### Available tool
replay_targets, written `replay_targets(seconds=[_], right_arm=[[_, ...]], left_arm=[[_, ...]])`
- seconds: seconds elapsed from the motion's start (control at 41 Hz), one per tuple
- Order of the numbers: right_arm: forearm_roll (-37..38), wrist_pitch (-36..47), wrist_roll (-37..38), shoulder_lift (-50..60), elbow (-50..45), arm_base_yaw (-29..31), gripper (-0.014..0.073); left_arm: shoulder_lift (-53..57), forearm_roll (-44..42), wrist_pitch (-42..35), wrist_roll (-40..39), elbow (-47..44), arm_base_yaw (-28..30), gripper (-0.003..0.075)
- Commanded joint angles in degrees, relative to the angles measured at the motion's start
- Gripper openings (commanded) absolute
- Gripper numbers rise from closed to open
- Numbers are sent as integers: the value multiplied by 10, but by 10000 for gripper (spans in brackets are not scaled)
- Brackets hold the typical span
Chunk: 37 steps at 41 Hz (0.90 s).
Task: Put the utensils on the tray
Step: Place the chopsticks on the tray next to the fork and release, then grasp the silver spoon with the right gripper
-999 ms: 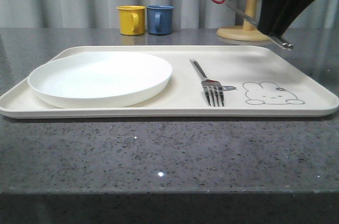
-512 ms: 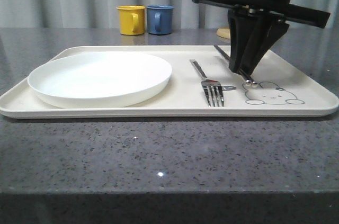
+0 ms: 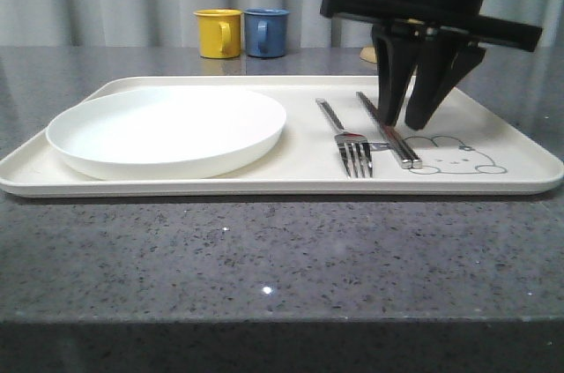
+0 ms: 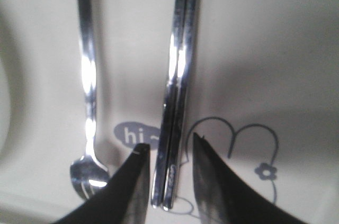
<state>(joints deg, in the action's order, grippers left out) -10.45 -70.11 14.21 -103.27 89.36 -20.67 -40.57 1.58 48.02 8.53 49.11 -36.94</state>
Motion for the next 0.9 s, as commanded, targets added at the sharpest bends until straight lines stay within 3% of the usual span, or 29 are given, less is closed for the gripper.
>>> replay_targets(seconds=[0.0,0.244,0.658,0.877], right_arm=[[29,-45,-40,75,15,1,246],[145,-64,-47,140,11,37,246],[145,-56,-155,127,9,266,246],[115,-46,-195,98,9,320,246]], left_arm=[[2,3,-42,-5,15,-5,377],[2,3,-42,-5,15,-5,377],[2,3,-42,-5,15,-5,377],[2,3,-42,-5,15,-5,377]])
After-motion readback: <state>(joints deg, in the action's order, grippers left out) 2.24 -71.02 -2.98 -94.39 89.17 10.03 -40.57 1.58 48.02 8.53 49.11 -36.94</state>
